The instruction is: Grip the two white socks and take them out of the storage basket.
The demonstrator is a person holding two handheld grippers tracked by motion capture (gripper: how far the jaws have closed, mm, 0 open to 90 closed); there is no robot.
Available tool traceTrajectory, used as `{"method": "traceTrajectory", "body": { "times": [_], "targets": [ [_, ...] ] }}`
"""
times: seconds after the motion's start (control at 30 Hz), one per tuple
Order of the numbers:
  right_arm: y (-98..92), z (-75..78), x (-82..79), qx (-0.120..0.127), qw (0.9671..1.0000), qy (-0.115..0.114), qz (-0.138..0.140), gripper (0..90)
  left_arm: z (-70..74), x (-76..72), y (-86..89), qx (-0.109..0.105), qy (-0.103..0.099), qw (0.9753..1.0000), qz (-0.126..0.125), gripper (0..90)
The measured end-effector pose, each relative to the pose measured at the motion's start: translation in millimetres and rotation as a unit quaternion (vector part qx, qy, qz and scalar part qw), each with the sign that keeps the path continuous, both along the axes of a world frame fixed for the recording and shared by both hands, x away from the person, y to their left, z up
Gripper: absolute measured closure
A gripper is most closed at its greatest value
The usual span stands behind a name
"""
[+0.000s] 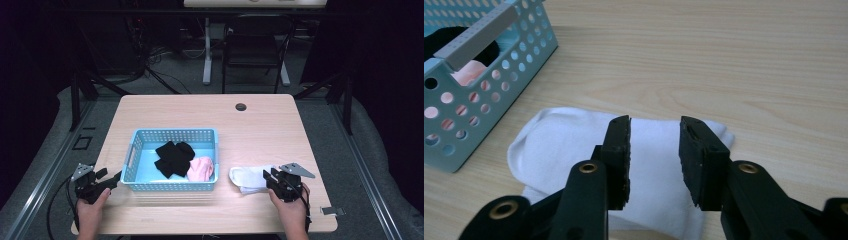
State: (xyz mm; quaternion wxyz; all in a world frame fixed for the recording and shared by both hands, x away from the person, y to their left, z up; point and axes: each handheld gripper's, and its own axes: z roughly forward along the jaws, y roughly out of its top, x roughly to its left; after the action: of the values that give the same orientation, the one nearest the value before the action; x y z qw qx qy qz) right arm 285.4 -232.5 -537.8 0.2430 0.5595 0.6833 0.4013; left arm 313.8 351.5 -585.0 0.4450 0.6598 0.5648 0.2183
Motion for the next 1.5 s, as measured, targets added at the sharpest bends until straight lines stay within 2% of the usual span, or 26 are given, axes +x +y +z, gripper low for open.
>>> {"method": "traceTrajectory", "body": {
  "times": [0.07, 0.27, 0.4, 0.53, 0.63, 0.77, 0.93, 1.17, 1.27, 1.37, 1.5],
  "targets": [
    [1.9, 1.6, -0.1, 0.003, 1.0, -0.001, 0.005, 63.7, 0.0, -0.1, -0.1, 0.0, 0.0, 1.0, 0.0, 24.4],
    [18.1, 14.4, -0.8, -0.009, 0.9989, -0.01, 0.044, 59.7, -0.2, -0.1, -0.1, 0.0, 0.0, 1.0, 0.001, 24.4],
    [30.1, 20.8, -1.8, -0.018, 0.9967, -0.024, 0.076, 56.6, -0.7, -0.1, -0.3, -0.002, -0.001, 1.0, 0.003, 24.4],
    [39.5, 18.6, -3.6, -0.038, 0.9932, -0.024, 0.107, 54.9, -0.8, -0.2, -0.1, -0.001, -0.002, 1.0, 0.002, 24.4],
    [43.8, 14.4, -7.1, -0.038, 0.9924, -0.022, 0.115, 54.6, -1.1, -0.1, -0.1, -0.001, -0.002, 1.0, 0.003, 24.4],
    [46.1, 11.7, -14.6, -0.029, 0.9922, -0.023, 0.12, 54.5, -0.8, -0.1, -0.6, 0.002, 0.002, 1.0, 0.0, 24.4],
    [44.1, 5.2, -21.9, -0.016, 0.9932, -0.026, 0.112, 54.5, -0.9, -0.1, -0.5, 0.0, 0.002, 1.0, -0.001, 24.4],
    [41.4, -10.1, -15.3, -0.018, 0.9941, -0.027, 0.104, 54.9, -1.0, -0.3, -0.9, 0.0, 0.0, 1.0, 0.001, 24.4],
    [38.5, -11.9, -13.0, -0.011, 0.9947, -0.031, 0.097, 54.9, -1.2, 0.1, 0.1, -0.001, -0.001, 1.0, 0.005, 24.4],
    [35.3, -14.0, -11.2, -0.01, 0.9957, -0.022, 0.089, 54.9, -1.1, 0.0, 0.7, -0.002, -0.001, 1.0, 0.005, 24.4],
    [30.7, -12.6, -10.7, -0.006, 0.9967, -0.022, 0.078, 54.5, -1.0, 0.1, -0.1, -0.001, 0.0, 1.0, 0.004, 24.4]
  ]
}}
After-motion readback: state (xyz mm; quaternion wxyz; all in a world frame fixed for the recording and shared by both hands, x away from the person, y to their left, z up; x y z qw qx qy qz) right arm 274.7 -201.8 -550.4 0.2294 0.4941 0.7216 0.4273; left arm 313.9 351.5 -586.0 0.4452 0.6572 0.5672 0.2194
